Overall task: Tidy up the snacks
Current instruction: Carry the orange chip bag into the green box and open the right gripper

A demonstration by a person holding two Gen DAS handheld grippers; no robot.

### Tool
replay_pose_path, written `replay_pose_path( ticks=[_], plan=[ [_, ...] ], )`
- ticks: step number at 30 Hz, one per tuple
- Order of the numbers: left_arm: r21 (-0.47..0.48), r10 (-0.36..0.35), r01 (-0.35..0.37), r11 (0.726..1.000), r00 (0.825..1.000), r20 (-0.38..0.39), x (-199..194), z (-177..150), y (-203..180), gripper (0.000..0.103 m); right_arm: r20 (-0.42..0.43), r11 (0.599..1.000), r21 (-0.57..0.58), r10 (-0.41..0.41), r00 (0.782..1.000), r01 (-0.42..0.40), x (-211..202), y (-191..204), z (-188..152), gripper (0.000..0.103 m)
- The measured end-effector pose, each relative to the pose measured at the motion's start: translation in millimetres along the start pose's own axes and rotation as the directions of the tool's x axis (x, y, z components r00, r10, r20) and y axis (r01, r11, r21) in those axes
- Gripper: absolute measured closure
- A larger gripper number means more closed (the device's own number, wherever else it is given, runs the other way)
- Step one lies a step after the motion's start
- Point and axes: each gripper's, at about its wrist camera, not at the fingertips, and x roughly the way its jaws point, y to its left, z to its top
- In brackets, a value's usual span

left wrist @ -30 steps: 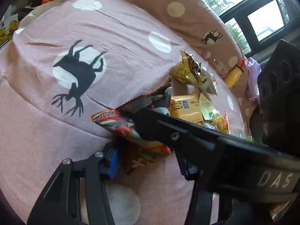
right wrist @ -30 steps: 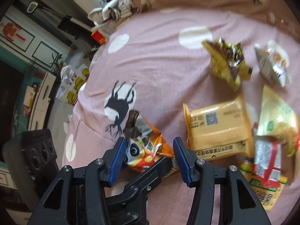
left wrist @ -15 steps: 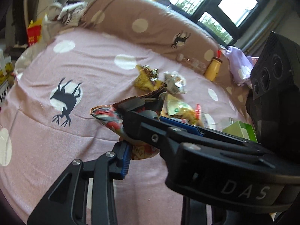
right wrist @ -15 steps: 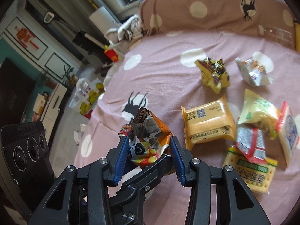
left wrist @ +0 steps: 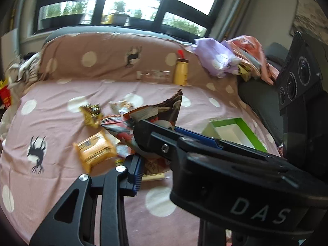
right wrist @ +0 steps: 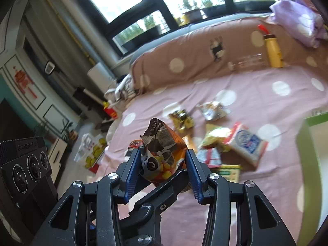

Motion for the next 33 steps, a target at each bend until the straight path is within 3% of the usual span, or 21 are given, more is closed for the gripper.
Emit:
replay_pose_path(
  ticks=[11, 17, 24, 33],
  plan=[
    [0.201, -0.123, 0.135, 0.970, 0.990, -0.069, 46, 24, -86, 0.074, 0.156, 0.982, 0.177, -0.093, 0.983, 0.065, -64, -80, 5, 0.055],
    [0.246, -0.183, 0.212, 0.946, 0.974, -0.136, 75, 23, -121, 0.074, 0.176, 0.954, 0.277, -0.171, 0.970, 0.118, -86, -120, 2, 0.055],
    [0.281, -0.241, 0.295, 0.913, 0.947, -0.210, 105, 19, -158, 0.074, 0.179, 0.913, 0.369, -0.255, 0.950, 0.175, -106, -158, -6, 0.055],
    [0.264, -0.302, 0.396, 0.880, 0.893, -0.335, 149, 4, -193, 0.073, 0.116, 0.829, 0.495, -0.360, 0.926, 0.261, -114, -206, -18, 0.055]
  ],
)
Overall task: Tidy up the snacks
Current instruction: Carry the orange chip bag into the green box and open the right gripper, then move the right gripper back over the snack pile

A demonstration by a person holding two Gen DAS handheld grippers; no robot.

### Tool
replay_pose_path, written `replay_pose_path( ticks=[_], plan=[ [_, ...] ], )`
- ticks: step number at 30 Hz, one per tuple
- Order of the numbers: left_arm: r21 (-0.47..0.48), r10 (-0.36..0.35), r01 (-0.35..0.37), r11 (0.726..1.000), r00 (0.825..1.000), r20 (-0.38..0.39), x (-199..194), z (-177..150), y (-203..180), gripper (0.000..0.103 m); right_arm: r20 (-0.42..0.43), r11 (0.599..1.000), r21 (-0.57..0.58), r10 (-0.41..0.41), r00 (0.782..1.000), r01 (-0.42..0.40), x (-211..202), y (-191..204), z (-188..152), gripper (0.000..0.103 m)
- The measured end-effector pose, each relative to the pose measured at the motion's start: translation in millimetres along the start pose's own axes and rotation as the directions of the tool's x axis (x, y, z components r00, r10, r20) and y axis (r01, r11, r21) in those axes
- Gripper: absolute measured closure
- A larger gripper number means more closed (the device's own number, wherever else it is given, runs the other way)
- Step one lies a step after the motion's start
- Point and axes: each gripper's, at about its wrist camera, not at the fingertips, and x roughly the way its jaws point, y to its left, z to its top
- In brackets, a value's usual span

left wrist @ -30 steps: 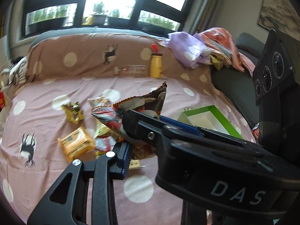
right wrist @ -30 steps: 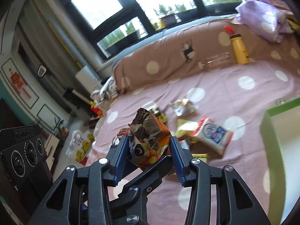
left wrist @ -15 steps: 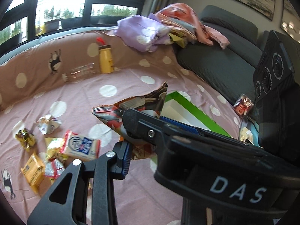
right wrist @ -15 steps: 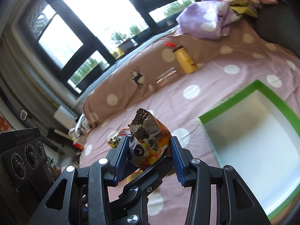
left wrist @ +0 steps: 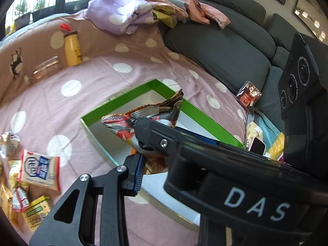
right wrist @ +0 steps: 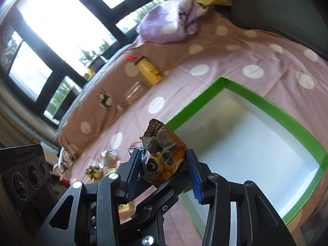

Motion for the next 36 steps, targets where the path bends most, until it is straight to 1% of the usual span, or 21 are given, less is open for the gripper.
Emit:
replay_pose_path(
  ticks=[4, 9, 11, 14, 15, 16, 17, 19, 20, 21, 22, 23, 25, 27, 29, 30, 32, 34, 36],
  plan=[
    [-0.029, -0.049, 0.048, 0.998, 0.998, -0.036, 20, 1, -3, 0.073, -0.014, 0.998, 0.046, -0.046, 0.999, 0.046, 4, -20, 3, 0.055],
    [-0.053, -0.080, 0.077, 0.996, 0.995, -0.067, 36, -1, -5, 0.074, -0.040, 0.993, 0.082, -0.080, 0.996, 0.083, 8, -38, 4, 0.055],
    [-0.062, -0.081, 0.077, 0.995, 0.994, -0.069, 37, -3, -4, 0.074, -0.048, 0.990, 0.105, -0.086, 0.995, 0.091, 10, -41, 4, 0.055],
    [-0.054, -0.050, 0.047, 0.997, 0.997, -0.064, 35, -3, -5, 0.071, -0.066, 0.988, 0.118, -0.090, 0.994, 0.098, 12, -43, 4, 0.055],
    [-0.049, -0.042, 0.039, 0.998, 0.997, -0.059, 32, -3, -4, 0.067, -0.068, 0.987, 0.118, -0.097, 0.993, 0.105, 12, -43, 4, 0.054],
    [-0.043, -0.031, 0.029, 0.999, 0.998, -0.053, 29, -4, -2, 0.062, -0.065, 0.987, 0.118, -0.101, 0.993, 0.108, 12, -43, 4, 0.049],
    [-0.039, -0.020, 0.018, 0.999, 0.999, -0.045, 26, -4, -1, 0.059, -0.062, 0.987, 0.117, -0.105, 0.993, 0.111, 11, -42, 3, 0.043],
    [-0.034, 0.004, -0.005, 0.999, 1.000, -0.025, 16, -4, 2, 0.045, -0.038, 0.988, 0.111, -0.107, 0.994, 0.111, 6, -38, 4, 0.036],
    [-0.035, 0.020, -0.020, 0.999, 1.000, -0.012, 10, -4, 4, 0.042, -0.024, 0.988, 0.105, -0.108, 0.994, 0.110, 3, -36, 4, 0.032],
    [-0.040, 0.040, -0.040, 0.998, 0.999, 0.008, 0, -4, 8, 0.037, -0.013, 0.989, 0.098, -0.109, 0.994, 0.110, 0, -33, 5, 0.031],
    [-0.046, 0.048, -0.047, 0.998, 0.999, 0.022, -6, -5, 12, 0.031, -0.001, 0.990, 0.088, -0.111, 0.994, 0.111, -2, -29, 5, 0.027],
    [-0.055, 0.056, -0.054, 0.997, 0.998, 0.042, -16, -5, 16, 0.028, 0.007, 0.991, 0.078, -0.111, 0.994, 0.110, -4, -25, 5, 0.024],
    [-0.072, 0.088, -0.083, 0.994, 0.994, 0.071, -36, -8, 25, 0.020, 0.020, 0.994, 0.047, -0.096, 0.995, 0.095, -6, -14, 5, 0.022],
    [-0.101, 0.144, -0.134, 0.986, 0.985, 0.094, -55, -11, 36, 0.017, 0.026, 0.997, 0.016, -0.081, 0.996, 0.081, -8, -1, 3, 0.020],
    [-0.139, 0.211, -0.195, 0.971, 0.971, 0.114, -75, -17, 50, 0.016, 0.031, 0.997, -0.017, -0.073, 0.997, 0.073, -9, 11, 0, 0.018],
    [-0.170, 0.255, -0.233, 0.958, 0.959, 0.121, -89, -21, 60, 0.016, 0.030, 0.997, -0.040, -0.067, 0.997, 0.068, -8, 20, -2, 0.018],
    [-0.213, 0.312, -0.283, 0.935, 0.942, 0.123, -107, -28, 74, 0.016, 0.021, 0.995, -0.076, -0.057, 0.998, 0.058, -6, 33, -5, 0.017],
    [-0.285, 0.383, -0.341, 0.896, 0.917, 0.108, -128, -41, 94, 0.015, 0.005, 0.991, -0.128, -0.042, 0.999, 0.043, -1, 51, -11, 0.017],
    [-0.339, 0.411, -0.356, 0.871, 0.905, 0.106, -143, -54, 108, 0.015, -0.013, 0.984, -0.176, -0.031, 0.999, 0.028, 3, 67, -17, 0.017]
  ],
)
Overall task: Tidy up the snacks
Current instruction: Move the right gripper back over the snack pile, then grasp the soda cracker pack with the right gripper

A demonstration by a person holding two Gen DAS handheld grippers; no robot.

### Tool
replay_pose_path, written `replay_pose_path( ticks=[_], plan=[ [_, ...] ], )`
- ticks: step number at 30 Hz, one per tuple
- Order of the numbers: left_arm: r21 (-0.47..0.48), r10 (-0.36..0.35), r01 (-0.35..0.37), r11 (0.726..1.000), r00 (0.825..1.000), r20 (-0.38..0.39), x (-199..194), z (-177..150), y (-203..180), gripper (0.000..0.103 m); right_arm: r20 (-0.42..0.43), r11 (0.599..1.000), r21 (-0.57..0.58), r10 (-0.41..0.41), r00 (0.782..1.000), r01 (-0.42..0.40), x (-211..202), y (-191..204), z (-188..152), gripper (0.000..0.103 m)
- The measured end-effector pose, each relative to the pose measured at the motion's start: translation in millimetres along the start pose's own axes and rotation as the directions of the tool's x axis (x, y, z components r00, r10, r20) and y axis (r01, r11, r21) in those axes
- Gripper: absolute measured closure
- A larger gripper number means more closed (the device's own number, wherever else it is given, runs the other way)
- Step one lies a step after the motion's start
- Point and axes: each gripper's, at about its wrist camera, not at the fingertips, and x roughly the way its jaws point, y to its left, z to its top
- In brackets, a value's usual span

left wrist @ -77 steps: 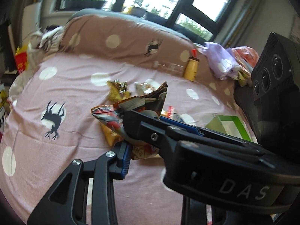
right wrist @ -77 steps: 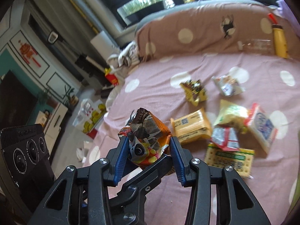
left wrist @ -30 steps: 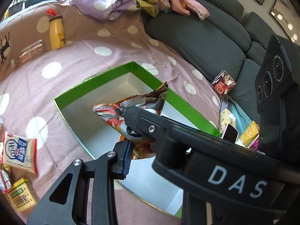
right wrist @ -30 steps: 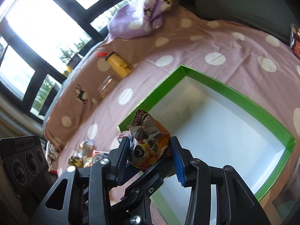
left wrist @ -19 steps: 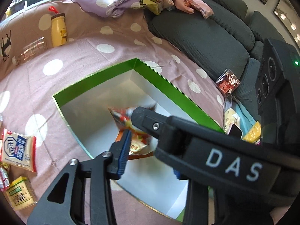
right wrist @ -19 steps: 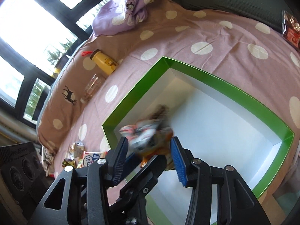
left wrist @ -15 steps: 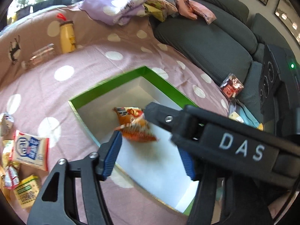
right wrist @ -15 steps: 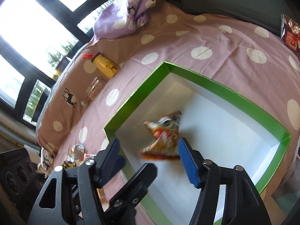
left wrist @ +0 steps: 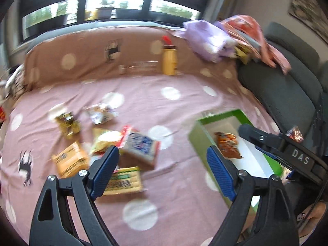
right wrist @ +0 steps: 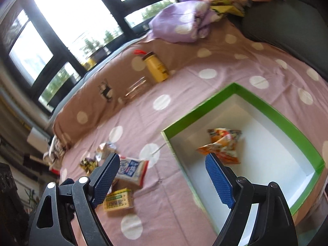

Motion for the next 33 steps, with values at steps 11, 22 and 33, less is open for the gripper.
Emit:
replay_pose_path(
  ticks=[11, 22, 33],
  plan=[
    [-0.215, 0.059, -0.084, 0.973, 0.991, -0.120, 22, -47, 89, 0.015, -0.257, 0.982, -0.068, 0.153, 0.954, -0.176, 68, 73, -35, 0.017],
    [-0.251, 0.036, -0.111, 0.961, 0.958, -0.285, 84, -75, 116, 0.017, -0.463, 0.972, -0.164, 0.074, 0.883, -0.167, 149, 105, -77, 0.017],
    [-0.230, -0.007, -0.051, 0.972, 0.970, -0.245, 87, -75, 111, 0.044, -0.543, 0.971, -0.187, 0.025, 0.839, -0.150, 178, 102, -95, 0.017]
  ],
)
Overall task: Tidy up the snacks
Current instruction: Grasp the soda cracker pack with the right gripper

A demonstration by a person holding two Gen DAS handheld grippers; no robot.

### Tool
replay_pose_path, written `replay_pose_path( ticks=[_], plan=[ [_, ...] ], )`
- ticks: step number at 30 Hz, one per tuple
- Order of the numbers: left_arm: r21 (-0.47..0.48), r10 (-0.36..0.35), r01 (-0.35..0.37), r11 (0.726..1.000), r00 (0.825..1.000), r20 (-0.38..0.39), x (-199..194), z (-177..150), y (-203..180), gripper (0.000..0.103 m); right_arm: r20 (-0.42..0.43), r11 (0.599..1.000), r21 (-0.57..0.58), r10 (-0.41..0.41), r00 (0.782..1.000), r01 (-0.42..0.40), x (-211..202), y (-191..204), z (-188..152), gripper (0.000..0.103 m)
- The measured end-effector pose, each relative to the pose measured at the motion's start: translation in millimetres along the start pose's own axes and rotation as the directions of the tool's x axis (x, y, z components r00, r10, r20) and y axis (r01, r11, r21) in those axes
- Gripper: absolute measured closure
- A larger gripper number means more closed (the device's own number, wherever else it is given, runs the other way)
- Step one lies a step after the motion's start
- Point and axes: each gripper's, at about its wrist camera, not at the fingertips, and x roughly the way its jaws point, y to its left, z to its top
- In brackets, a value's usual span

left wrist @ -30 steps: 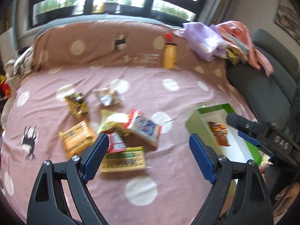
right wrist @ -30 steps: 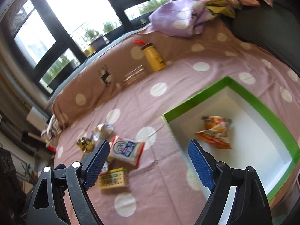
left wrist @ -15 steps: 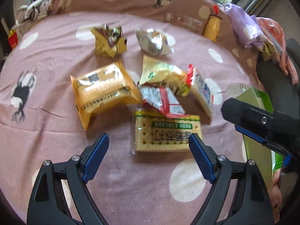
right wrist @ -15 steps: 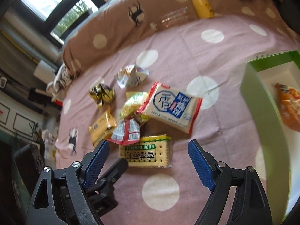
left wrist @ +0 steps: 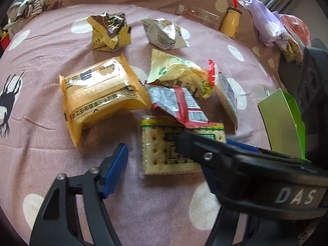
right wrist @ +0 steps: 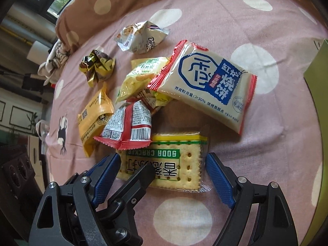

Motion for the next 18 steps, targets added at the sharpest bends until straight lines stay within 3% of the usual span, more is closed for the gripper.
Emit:
replay_pose_path(
  ticks=[9, 18],
  plan=[
    [0.051, 0.018, -0.020, 0.999, 0.999, 0.031, -12, -1, -16, 0.047, 0.013, 1.000, 0.002, -0.014, 1.000, 0.014, -12, 4, -6, 0.024],
    [0.122, 0.015, -0.038, 0.992, 0.983, 0.181, -58, -1, -43, 0.047, 0.165, 0.999, -0.044, 0.013, 0.986, -0.006, -69, 19, -14, 0.024]
  ],
)
